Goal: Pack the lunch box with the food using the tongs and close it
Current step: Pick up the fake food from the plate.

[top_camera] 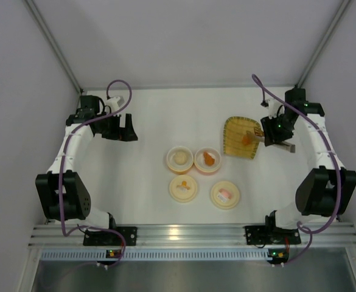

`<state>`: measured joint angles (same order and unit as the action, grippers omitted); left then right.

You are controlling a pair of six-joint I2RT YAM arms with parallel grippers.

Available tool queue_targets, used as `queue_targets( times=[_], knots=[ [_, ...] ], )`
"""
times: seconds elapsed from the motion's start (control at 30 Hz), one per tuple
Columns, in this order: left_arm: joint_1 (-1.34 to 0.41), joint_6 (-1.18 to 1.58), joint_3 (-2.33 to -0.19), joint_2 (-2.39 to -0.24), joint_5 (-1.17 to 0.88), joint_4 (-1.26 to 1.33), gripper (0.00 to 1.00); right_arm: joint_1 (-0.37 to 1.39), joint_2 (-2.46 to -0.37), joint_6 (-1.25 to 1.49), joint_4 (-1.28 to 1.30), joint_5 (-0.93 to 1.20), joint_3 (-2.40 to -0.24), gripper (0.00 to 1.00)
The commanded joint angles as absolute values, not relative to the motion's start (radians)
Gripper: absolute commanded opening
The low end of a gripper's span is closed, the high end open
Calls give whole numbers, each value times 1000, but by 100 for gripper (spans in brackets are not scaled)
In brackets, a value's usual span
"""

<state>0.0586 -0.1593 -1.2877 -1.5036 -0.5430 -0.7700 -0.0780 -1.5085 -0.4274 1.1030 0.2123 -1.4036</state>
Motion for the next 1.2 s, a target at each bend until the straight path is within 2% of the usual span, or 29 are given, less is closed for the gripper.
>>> queue_targets(
  times=[0.0,0.47,0.8,1.17],
  knots=[
    [61,-156,-1299,-1483,-563,-742,98,-57,-1496,-302,1002,164,-1407,42],
    [61,-146,-1287,-1500,-566,-723,98,-8,-1508,-175,1000,172,-1384,45],
    [61,-158,-1267,-1486,-552,-723,98,140,-1508,-64,937,-41,-1339,46],
    [61,-166,-1250,-1480,-540,-718,98,146,-1531,-28,925,-109,-1345,45]
  ],
)
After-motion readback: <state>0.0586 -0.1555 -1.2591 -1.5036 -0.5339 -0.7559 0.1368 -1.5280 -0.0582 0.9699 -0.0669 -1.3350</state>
